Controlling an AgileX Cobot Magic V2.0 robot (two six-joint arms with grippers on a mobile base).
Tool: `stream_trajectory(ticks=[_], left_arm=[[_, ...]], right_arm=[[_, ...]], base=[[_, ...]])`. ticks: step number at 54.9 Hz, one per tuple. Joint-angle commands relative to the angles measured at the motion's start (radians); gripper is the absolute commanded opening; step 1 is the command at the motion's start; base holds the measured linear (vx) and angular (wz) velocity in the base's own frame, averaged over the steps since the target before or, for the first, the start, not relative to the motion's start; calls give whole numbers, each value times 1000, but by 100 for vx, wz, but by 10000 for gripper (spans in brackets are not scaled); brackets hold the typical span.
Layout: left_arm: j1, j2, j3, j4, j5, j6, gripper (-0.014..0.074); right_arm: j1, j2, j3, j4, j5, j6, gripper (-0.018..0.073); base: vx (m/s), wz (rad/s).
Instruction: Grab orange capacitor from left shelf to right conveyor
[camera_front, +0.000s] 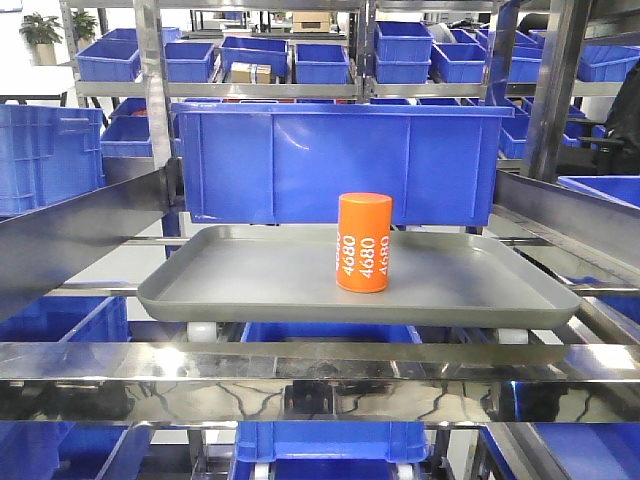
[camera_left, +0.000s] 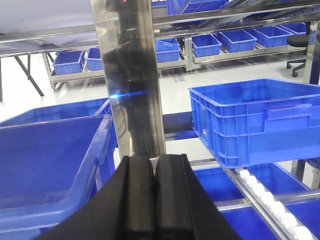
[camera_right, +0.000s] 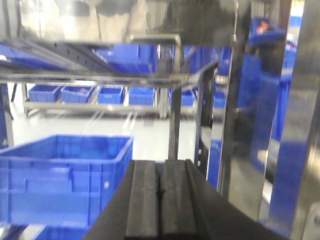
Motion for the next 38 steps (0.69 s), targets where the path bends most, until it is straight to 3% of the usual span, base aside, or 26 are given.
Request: stream_trajectory(ticks=[1, 17, 38], left_arm=[[-6, -13, 32, -4, -83, -2, -6], [-6, -13, 32, -4, -83, -2, -6], [-6, -13, 32, -4, -83, -2, -6]], right_arm=[[-2, -11, -11, -8, -147, -1, -8], [-2, 9, -318, -8, -9, 9, -8], [-2, 282, -786, 10, 432, 9, -8]], base=[[0, 0], [0, 0], [0, 0]])
